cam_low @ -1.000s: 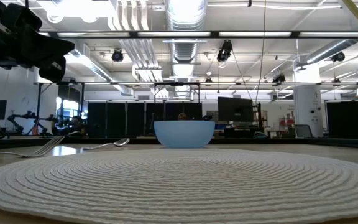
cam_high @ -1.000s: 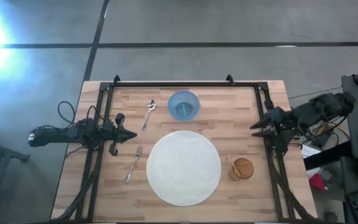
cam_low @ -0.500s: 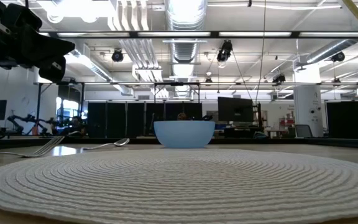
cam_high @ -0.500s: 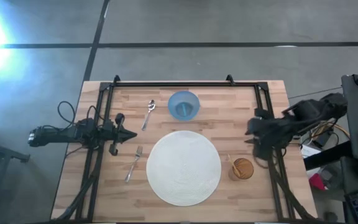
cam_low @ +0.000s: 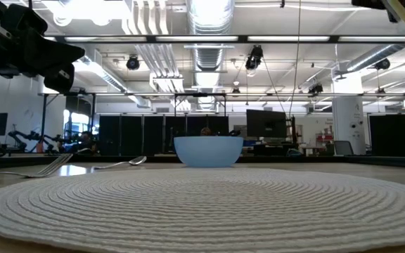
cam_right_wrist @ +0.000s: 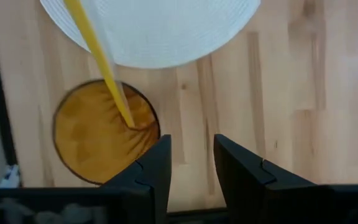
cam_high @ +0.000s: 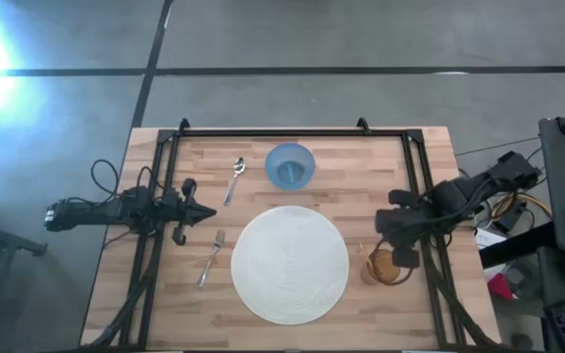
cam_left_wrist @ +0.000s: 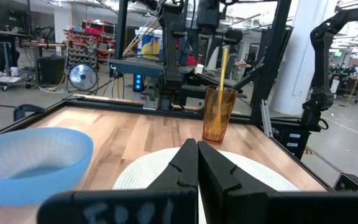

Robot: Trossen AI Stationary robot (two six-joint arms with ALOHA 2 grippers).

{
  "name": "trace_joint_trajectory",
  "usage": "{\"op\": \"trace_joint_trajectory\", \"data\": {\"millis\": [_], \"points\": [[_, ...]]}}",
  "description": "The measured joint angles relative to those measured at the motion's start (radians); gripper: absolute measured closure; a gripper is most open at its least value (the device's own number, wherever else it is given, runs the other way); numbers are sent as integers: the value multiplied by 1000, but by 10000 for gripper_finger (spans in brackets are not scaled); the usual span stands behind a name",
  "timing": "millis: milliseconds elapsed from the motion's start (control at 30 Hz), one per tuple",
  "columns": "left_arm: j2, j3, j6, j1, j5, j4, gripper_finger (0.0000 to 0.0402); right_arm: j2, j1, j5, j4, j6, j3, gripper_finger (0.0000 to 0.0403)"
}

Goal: Pick & Place Utensil
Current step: Move the brown cup to the top right of the white mat

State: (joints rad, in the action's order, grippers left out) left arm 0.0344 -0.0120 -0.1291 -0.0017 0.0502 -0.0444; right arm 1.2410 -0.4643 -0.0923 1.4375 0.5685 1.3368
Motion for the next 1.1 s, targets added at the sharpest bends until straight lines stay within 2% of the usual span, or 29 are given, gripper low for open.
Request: {"op": "trace_joint_trajectory", "data": {"millis": [300, 800, 1100], "points": [[0, 0, 0, 0, 0, 0, 401, -32, -62, 44, -95, 56, -125, 277], [0, 0, 0, 0, 0, 0, 401, -35, -62, 93, -204, 84, -244, 244], [0, 0, 0, 0, 0, 0, 401, -35, -61, 93, -226, 98, -281, 255]]}}
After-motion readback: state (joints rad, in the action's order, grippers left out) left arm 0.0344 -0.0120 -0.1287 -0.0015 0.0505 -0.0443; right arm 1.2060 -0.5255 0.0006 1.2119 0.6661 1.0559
